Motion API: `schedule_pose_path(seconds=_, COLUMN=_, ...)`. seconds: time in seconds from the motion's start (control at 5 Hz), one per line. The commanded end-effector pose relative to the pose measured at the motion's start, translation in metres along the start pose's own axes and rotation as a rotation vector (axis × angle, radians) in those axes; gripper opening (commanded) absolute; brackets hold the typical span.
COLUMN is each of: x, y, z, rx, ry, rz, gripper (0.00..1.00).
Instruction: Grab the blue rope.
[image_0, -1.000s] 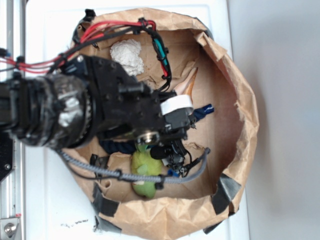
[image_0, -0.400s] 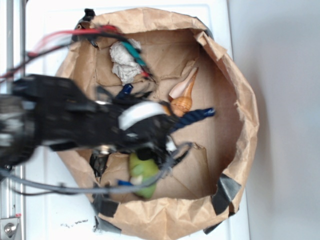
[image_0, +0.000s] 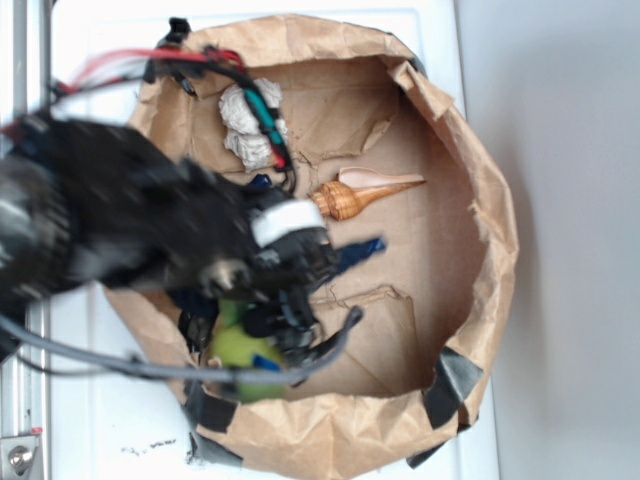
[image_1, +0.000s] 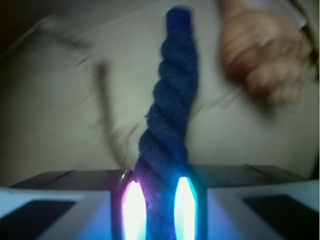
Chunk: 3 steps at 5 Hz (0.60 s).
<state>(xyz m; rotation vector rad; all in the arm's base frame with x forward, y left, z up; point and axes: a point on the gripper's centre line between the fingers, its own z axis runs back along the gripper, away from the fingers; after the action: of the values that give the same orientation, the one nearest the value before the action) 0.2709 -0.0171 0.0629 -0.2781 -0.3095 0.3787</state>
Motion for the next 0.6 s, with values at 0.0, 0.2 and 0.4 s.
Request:
schedule_pose_path(seconds=0.0, x=0.038, y=-0.025, z=0.075, rx=-0.231, ry=-0.063, rz=-0.048, gripper=0.0)
schedule_pose_path(seconds=0.2, x=0.038, y=-0.031, z=0.087, rx=-0.249, ry=-0.071, rz=-0.085, gripper=0.0)
schedule_pose_path(seconds=0.4, x=0.039, y=-0.036, z=0.101, rx=-0.276, ry=-0.043, rz=-0.08, gripper=0.0)
